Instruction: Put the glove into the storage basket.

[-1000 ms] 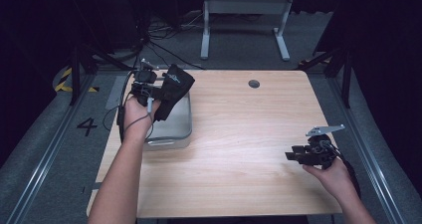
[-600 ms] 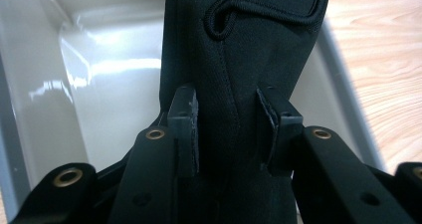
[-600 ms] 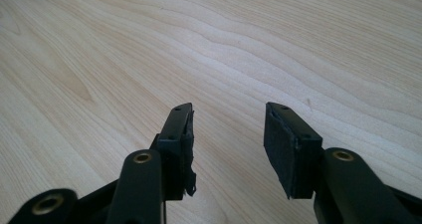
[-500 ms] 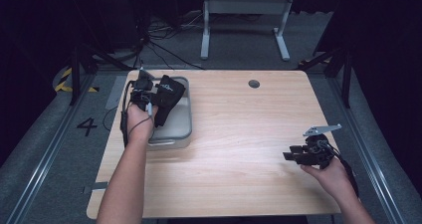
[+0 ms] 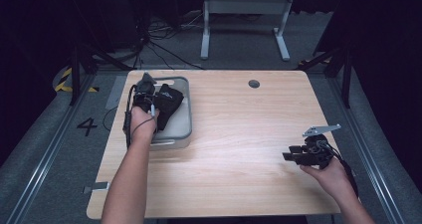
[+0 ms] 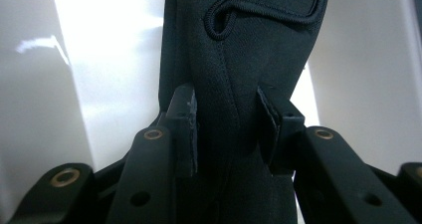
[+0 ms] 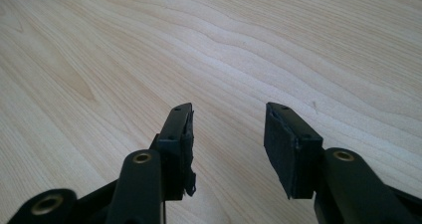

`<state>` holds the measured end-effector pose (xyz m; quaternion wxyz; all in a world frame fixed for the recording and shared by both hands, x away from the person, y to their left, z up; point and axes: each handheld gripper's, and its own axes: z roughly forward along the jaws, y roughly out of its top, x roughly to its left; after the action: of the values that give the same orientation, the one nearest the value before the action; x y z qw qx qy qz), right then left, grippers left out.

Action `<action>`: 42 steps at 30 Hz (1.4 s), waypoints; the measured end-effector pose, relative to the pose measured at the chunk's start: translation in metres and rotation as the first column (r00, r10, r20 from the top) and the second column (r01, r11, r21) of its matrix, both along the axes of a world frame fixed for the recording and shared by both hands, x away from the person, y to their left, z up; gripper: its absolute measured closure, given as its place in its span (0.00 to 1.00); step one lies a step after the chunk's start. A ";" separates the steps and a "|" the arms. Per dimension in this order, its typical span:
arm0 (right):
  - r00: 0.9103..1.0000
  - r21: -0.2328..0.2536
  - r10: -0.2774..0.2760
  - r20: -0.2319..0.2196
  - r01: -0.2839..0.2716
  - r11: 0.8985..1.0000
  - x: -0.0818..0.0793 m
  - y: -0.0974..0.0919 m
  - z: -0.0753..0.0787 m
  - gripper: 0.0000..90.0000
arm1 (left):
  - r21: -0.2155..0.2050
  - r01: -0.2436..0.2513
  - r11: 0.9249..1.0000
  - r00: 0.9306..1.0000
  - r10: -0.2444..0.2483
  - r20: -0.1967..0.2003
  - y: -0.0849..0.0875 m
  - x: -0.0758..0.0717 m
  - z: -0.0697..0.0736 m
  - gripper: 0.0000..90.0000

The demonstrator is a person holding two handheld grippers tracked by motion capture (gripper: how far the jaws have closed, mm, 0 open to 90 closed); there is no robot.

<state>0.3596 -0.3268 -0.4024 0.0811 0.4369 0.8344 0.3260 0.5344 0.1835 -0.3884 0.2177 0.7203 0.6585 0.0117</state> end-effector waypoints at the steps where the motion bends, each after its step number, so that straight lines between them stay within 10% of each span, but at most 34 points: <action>1: 1.000 0.001 -0.001 0.000 0.001 1.000 0.000 0.000 0.000 0.62 | 0.002 0.000 1.000 1.000 0.000 -0.002 -0.001 0.001 -0.001 0.71; 7: 1.000 0.006 0.004 0.009 -0.004 1.000 0.001 0.000 0.003 0.62 | 0.006 0.020 1.000 1.000 -0.019 -0.020 -0.003 0.002 -0.005 0.62; 14: 1.000 0.007 0.021 0.009 -0.021 1.000 0.008 0.005 0.004 0.61 | 0.003 0.051 0.999 0.996 -0.051 0.074 -0.007 -0.012 0.007 0.46; 22: 0.998 -0.003 0.053 0.015 -0.053 0.999 0.030 0.008 0.011 0.61 | -0.039 0.133 0.990 0.970 -0.122 0.209 -0.005 -0.049 0.039 0.44; 30: 0.996 -0.029 0.093 0.010 -0.093 0.995 0.041 0.009 0.007 0.61 | -0.008 0.250 0.968 0.924 -0.237 0.299 -0.016 -0.094 0.066 0.44; 39: 0.992 -0.006 0.127 0.021 -0.127 0.992 0.032 0.006 0.002 0.60 | 0.007 0.418 0.908 0.848 -0.393 0.355 -0.022 -0.144 0.067 0.42; 42: 0.990 -0.001 0.137 0.018 -0.137 0.991 0.030 0.007 -0.003 0.59 | 0.006 0.478 0.878 0.812 -0.444 0.378 -0.023 -0.158 0.065 0.42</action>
<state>0.3895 -0.3197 -0.4052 0.0662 0.3755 0.8617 0.3349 0.3759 0.1609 -0.3239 0.3656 0.8326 0.4110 0.0640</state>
